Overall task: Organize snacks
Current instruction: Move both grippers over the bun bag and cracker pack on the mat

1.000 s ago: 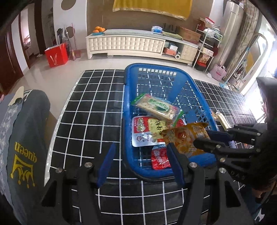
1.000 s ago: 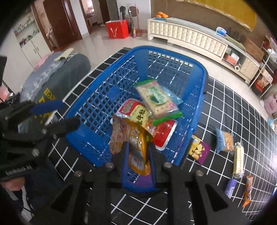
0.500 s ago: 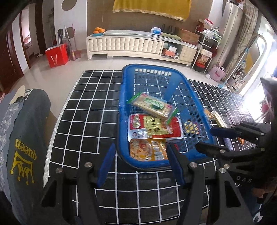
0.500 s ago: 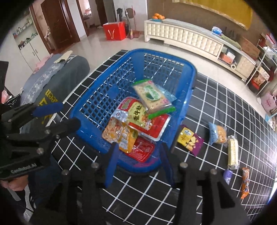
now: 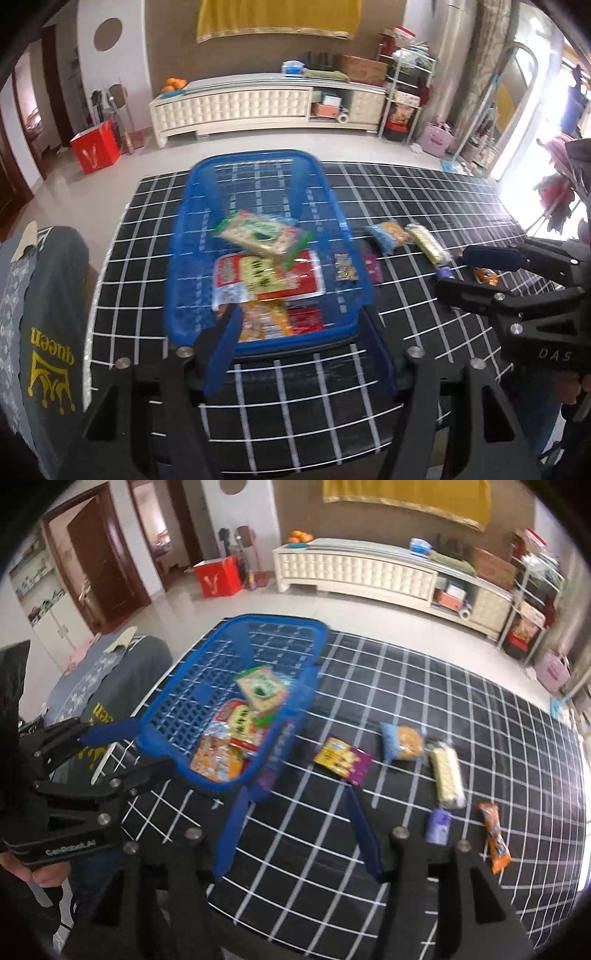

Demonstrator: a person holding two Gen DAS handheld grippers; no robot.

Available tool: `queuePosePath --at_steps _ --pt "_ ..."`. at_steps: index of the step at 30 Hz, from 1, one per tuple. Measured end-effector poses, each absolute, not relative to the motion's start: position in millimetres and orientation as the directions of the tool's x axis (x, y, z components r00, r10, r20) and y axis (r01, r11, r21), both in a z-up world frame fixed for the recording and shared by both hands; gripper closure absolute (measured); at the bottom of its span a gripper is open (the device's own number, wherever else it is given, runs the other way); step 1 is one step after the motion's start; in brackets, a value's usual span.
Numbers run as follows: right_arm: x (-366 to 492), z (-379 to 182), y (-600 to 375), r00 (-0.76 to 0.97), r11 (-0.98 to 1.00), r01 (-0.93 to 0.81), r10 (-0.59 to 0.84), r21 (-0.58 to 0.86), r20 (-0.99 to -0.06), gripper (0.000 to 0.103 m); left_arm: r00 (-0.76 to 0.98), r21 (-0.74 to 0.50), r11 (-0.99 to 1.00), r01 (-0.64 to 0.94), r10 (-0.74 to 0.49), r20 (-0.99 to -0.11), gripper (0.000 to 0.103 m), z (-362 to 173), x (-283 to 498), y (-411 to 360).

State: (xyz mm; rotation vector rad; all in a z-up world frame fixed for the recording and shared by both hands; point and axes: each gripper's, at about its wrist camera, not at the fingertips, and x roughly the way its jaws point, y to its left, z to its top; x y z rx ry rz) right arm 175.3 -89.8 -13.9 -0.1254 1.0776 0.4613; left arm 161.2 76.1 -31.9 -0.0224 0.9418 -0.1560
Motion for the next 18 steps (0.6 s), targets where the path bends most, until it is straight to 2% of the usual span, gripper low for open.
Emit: queuePosePath --at_steps 8,11,18 --pt "181 -15 -157 0.414 0.936 -0.318 0.282 0.153 -0.865 0.034 0.553 -0.079 0.974 0.211 -0.185 -0.812 0.033 -33 172 18" --pt "182 -19 -178 0.414 0.942 -0.292 0.278 0.162 -0.867 0.031 0.509 -0.097 0.964 0.246 -0.214 -0.834 0.021 -38 182 -6" --pt "190 -28 -225 0.423 0.960 -0.224 0.251 0.168 -0.870 0.029 0.467 -0.136 0.956 0.259 -0.248 -0.849 0.021 -44 210 -46"
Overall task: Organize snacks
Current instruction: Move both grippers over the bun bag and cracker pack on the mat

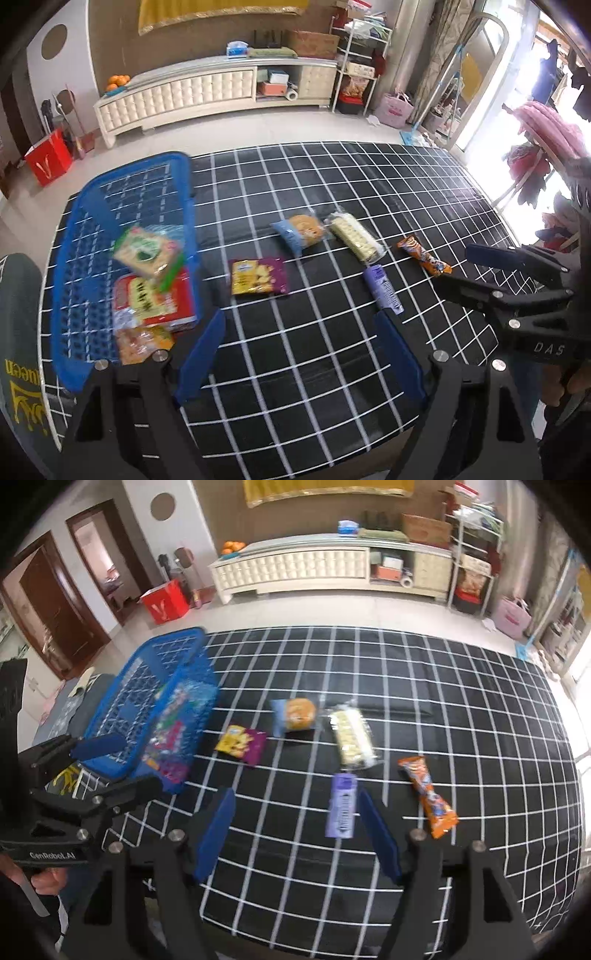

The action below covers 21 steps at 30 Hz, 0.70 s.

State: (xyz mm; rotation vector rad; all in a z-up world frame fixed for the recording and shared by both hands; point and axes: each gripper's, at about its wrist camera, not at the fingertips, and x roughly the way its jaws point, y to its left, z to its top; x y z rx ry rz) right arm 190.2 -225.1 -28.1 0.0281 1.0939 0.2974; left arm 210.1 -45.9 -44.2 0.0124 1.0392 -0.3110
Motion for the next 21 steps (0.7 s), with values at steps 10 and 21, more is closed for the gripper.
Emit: queuePosePath --at_steps 10,21 --pt "218 -44 -276 0.417 0.964 -0.155 0.262 0.216 -0.870 0.026 0.357 -0.178 0.955 0.235 -0.256 -0.898 0.021 -72 267 -101" --pt "279 -85 -306 0.371 0.961 -0.070 0.274 0.267 -0.887 0.026 0.231 -0.178 0.980 0.092 -0.195 -0.953 0.021 -118 339 -117"
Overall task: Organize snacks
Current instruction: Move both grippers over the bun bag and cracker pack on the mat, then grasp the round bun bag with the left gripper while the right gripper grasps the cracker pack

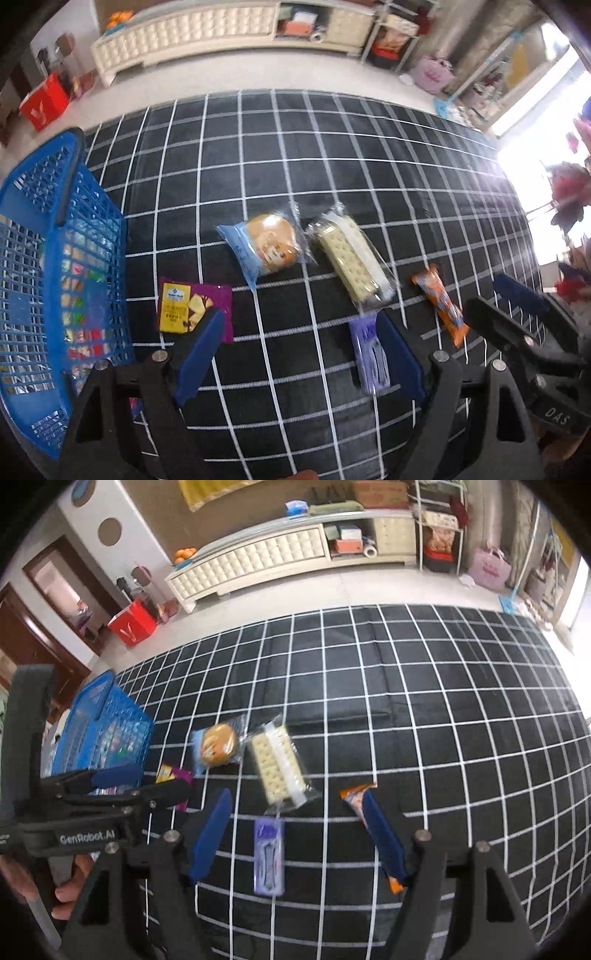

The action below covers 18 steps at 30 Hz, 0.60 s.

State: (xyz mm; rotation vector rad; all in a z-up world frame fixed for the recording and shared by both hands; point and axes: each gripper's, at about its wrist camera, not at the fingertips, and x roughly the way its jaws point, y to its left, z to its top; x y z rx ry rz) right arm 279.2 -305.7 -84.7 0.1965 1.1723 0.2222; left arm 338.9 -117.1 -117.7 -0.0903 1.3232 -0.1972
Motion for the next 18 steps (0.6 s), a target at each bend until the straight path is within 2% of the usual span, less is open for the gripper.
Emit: queuePosePath --at_steps 9,18 --pt "311 -118 -310 0.327 0.957 -0.059 0.287 0.284 -0.900 0.026 0.181 -0.146 0.989 0.040 -0.151 -0.972 0.021 -158 384 -118" --pt "314 -123 -324 0.341 0.955 -0.058 0.294 0.292 -0.893 0.026 0.136 -0.087 0.996 0.016 -0.088 -0.987 0.021 -191 406 -121"
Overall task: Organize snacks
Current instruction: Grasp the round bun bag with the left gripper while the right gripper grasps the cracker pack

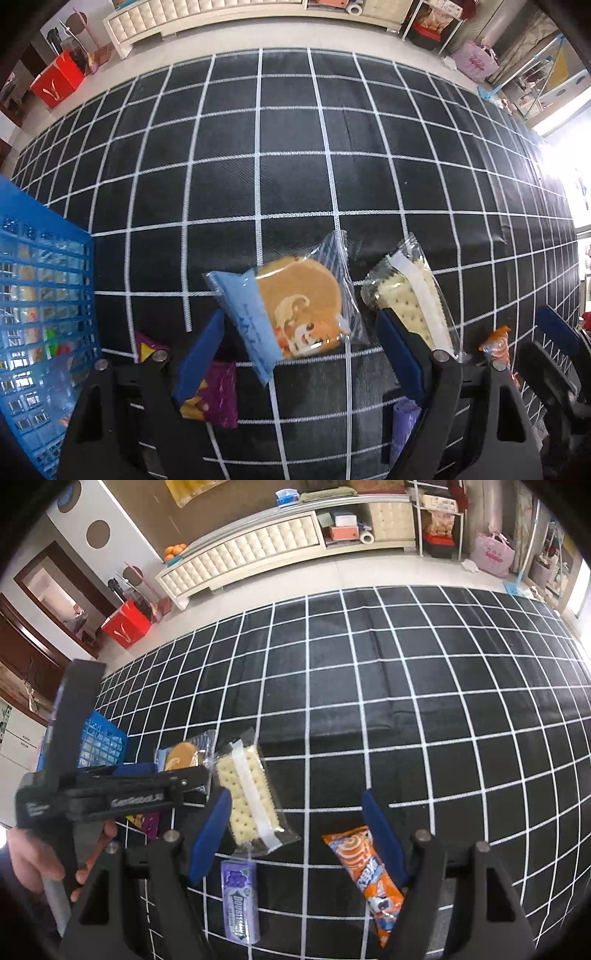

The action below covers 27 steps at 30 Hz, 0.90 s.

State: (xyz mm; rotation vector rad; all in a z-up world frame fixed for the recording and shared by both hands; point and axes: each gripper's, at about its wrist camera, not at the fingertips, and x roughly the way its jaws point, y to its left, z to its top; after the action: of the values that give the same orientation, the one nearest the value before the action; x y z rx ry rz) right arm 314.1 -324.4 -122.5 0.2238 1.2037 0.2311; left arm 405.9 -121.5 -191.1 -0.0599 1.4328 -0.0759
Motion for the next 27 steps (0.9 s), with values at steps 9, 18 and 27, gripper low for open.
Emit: queuePosePath --at_steps 9,18,27 --pt "312 -123 -332 0.337 0.955 -0.049 0.292 0.294 -0.895 0.026 0.143 -0.064 0.997 0.032 -0.068 -0.987 0.048 -199 406 -122" --pt "308 -112 -324 0.338 0.959 -0.046 0.277 0.278 -0.900 0.026 0.212 -0.081 0.995 0.059 -0.092 -0.973 0.050 -168 384 -110" --pt "310 -104 -307 0.334 0.960 -0.075 0.278 0.268 -0.901 0.026 0.322 -0.069 0.984 0.162 -0.119 -0.939 0.050 -120 334 -96"
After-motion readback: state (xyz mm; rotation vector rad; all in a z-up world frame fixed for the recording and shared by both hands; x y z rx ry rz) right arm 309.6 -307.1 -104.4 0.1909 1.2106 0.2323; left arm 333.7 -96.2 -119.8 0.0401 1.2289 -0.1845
